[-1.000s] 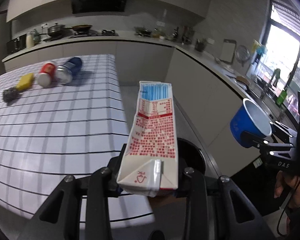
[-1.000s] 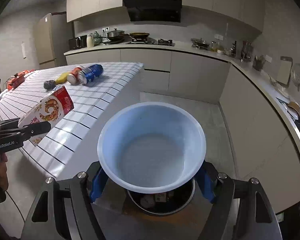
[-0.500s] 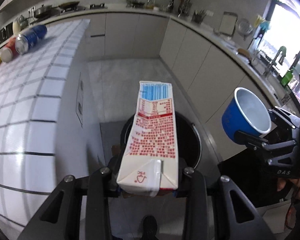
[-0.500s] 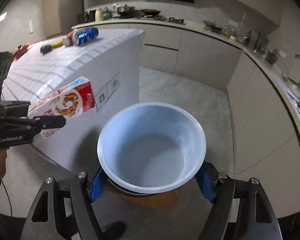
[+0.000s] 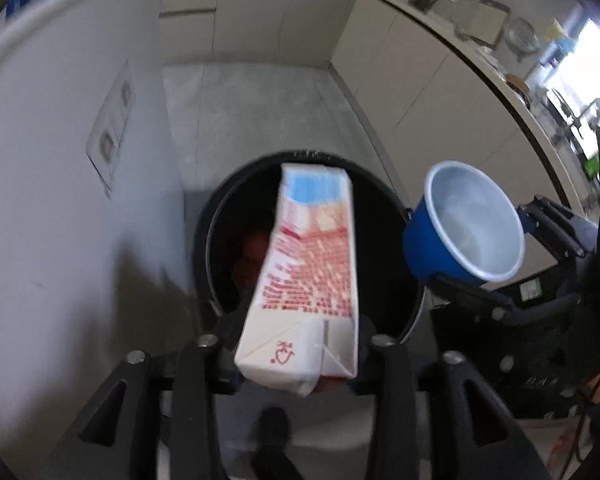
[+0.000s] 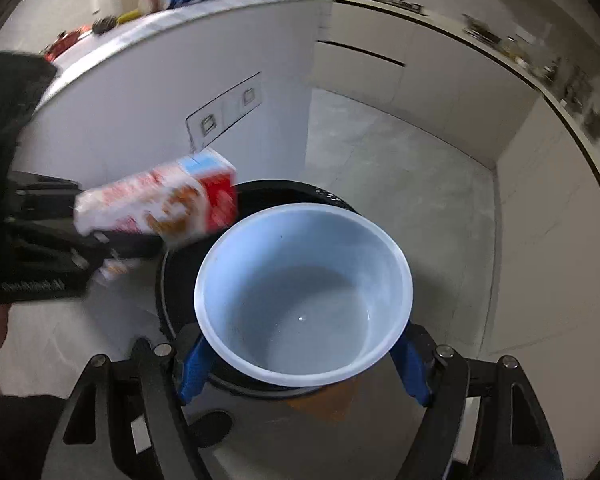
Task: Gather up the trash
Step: 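Open both tools to drop the carton and cup into the bin, then move both tools back toward the steel wool and Pepsi can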
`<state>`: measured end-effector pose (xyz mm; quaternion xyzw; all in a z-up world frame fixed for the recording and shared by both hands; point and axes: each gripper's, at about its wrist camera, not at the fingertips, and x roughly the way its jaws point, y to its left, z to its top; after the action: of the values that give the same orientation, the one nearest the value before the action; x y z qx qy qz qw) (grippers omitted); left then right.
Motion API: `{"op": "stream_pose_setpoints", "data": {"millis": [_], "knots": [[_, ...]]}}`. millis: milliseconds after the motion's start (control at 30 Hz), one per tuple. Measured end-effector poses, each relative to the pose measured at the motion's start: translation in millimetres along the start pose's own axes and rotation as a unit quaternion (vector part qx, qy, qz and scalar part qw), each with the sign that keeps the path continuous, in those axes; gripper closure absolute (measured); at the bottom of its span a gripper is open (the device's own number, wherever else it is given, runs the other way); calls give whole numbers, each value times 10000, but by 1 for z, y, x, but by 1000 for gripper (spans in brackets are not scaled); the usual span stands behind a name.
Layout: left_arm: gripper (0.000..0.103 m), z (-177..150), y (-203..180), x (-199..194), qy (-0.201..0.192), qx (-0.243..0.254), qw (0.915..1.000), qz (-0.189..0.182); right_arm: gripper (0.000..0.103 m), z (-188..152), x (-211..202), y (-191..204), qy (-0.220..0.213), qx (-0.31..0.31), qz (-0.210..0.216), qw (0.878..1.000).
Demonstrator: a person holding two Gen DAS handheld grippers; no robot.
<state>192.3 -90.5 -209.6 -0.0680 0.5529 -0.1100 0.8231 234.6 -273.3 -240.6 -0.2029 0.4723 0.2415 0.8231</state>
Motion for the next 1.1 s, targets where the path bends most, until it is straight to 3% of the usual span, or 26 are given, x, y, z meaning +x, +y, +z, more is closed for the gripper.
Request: {"op": "stream_pose_setpoints", "data": {"millis": [33, 100, 233, 367, 600, 1100], "knots": [[25, -1, 4, 4, -2, -81, 9995, 296, 0, -2, 12, -2, 120, -85, -190, 9997], [20, -5, 17, 4, -96, -325, 9980, 527, 0, -7, 29, -16, 456, 114, -188, 9987], [18, -15, 20, -5, -110, -322, 9963, 788, 0, -19, 21, -40, 254, 753, -191, 9967], [11, -20, 15, -5, -43, -281, 9961, 839, 0, -23, 22, -46, 278, 1024, -220, 9941], [11, -11, 3, -17, -158, -207, 9962, 830, 0, -20, 9, -48, 252, 1172, -302, 9923], [10, 1, -14, -92, -975, -111, 9929, 678, 0, -5, -72, -42, -339, 1662, -732, 9828]]}}
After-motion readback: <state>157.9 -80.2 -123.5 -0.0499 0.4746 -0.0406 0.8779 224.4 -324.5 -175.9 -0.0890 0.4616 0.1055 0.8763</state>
